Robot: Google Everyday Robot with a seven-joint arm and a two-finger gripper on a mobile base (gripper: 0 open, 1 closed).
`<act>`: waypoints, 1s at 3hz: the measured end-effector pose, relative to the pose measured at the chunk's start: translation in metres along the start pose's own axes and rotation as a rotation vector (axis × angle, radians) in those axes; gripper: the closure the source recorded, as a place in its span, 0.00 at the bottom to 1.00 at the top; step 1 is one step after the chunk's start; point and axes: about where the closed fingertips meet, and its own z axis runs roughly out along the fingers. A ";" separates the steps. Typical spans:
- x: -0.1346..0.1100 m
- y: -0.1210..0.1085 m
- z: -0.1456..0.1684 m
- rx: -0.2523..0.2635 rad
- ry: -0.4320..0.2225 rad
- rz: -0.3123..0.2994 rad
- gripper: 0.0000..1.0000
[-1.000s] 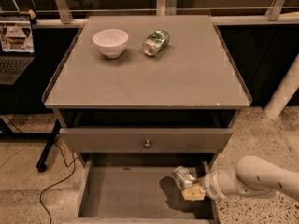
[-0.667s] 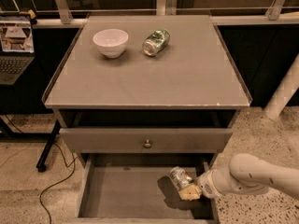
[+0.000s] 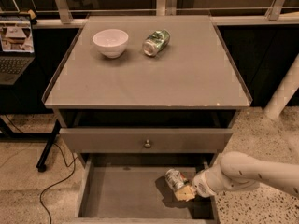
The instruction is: Place 7up can into middle drawer
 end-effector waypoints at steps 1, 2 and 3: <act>0.000 0.000 0.007 -0.006 0.016 0.004 1.00; 0.000 0.001 0.014 -0.028 0.039 0.010 1.00; 0.000 0.001 0.014 -0.028 0.039 0.010 0.81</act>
Offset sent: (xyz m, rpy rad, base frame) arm 0.0024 0.0105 -0.0154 0.0023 0.0784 0.0297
